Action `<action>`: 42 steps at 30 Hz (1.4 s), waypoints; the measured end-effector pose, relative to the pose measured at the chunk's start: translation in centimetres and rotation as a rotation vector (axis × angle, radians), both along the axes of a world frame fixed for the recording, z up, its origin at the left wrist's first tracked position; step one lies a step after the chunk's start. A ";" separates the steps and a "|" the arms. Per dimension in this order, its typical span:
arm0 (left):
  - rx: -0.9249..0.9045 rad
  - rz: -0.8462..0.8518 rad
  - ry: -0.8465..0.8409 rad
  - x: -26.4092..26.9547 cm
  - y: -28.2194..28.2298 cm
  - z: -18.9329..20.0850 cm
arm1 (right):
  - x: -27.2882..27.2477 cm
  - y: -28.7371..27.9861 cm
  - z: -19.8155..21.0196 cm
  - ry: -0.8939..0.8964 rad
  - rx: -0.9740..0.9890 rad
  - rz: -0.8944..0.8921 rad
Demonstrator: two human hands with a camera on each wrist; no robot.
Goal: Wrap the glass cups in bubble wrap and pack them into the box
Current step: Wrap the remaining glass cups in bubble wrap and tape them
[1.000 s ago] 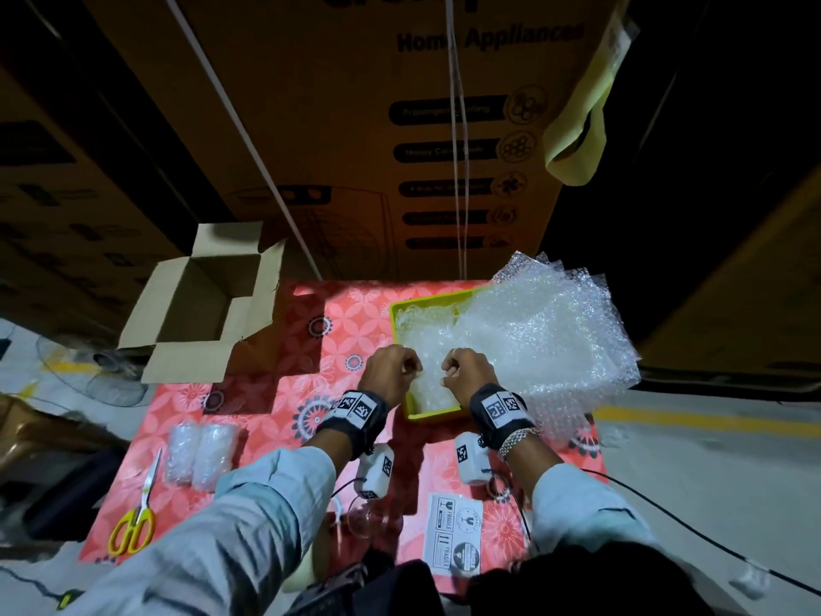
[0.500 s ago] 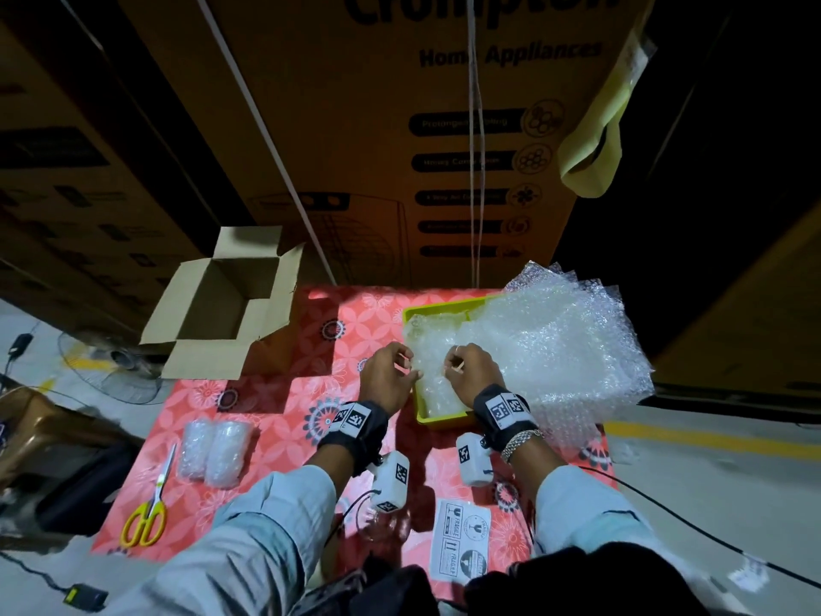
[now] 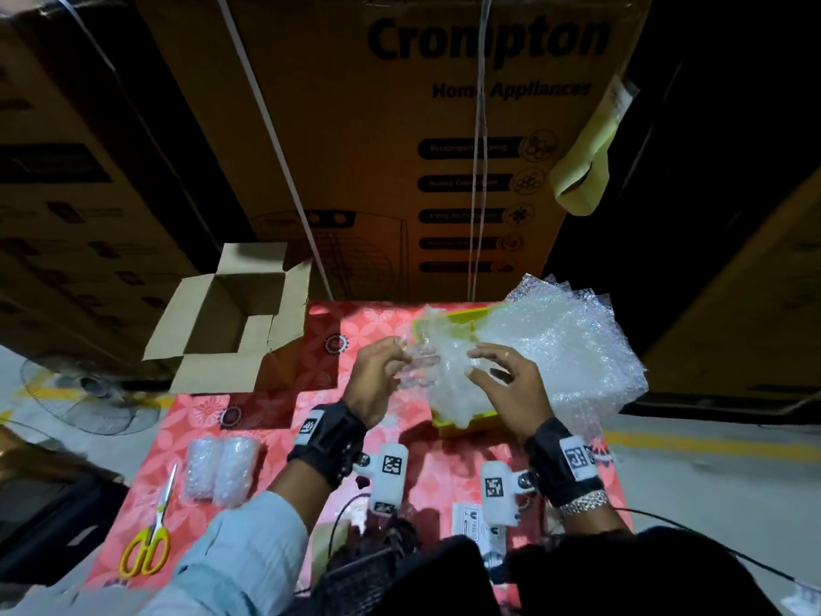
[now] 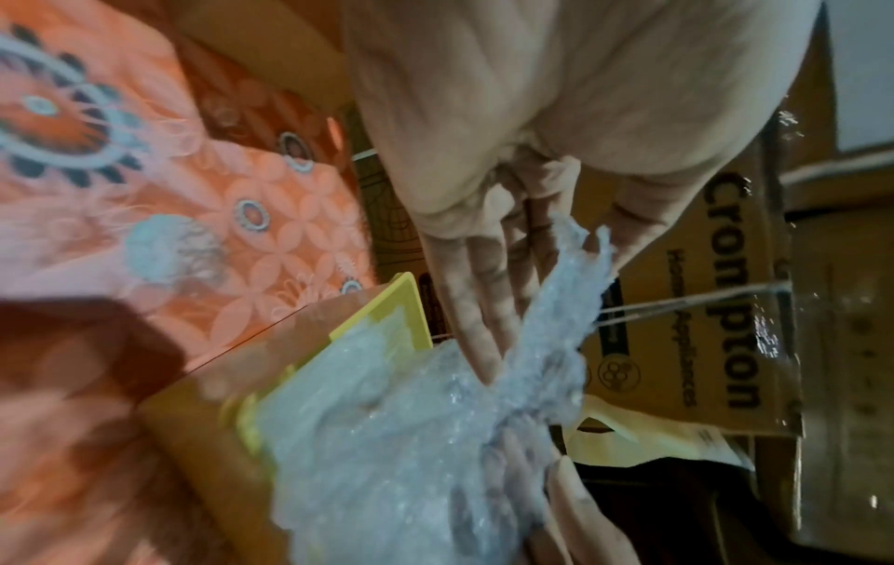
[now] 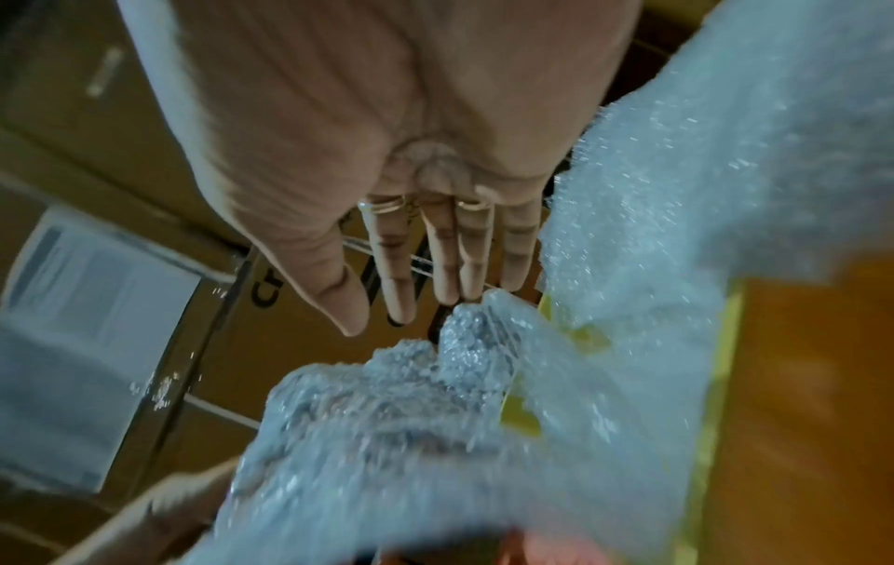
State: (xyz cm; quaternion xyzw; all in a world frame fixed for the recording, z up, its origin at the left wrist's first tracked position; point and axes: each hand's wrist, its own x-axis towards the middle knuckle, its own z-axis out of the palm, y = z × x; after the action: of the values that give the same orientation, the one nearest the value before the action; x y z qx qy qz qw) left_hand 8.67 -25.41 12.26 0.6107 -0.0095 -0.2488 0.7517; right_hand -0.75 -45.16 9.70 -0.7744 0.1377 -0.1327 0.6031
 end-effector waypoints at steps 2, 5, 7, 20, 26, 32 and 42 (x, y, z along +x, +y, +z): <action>-0.050 -0.007 0.122 -1.3 2.3 0.1 | -1.0 1.5 -0.7 0.079 0.071 -0.034; -0.223 -0.031 0.293 -3.0 5.4 -0.5 | -2.1 4.2 -2.4 0.252 0.119 0.041; -0.296 -0.035 0.386 -4.0 7.1 -1.2 | -2.8 5.8 -3.4 0.312 0.173 0.068; 0.059 -0.012 0.358 -5.8 13.1 -8.6 | -7.8 9.9 -4.3 0.343 0.281 -0.075; 0.195 -0.232 0.343 -9.4 14.3 -11.0 | -11.9 12.6 -7.5 0.411 0.245 -0.177; 0.356 -0.391 0.255 -9.8 13.8 -12.8 | -13.3 15.0 -11.9 0.503 0.209 -0.306; 0.891 -0.749 -0.133 -6.4 9.8 -12.4 | -10.6 15.6 -13.4 0.530 0.190 -0.247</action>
State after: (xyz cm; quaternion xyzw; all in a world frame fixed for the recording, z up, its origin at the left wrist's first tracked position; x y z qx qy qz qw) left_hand 2.27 -15.61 -0.14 0.8373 -0.1663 -0.4386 0.2809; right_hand -11.38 -29.60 -3.65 -0.6995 0.3951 0.0148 0.5952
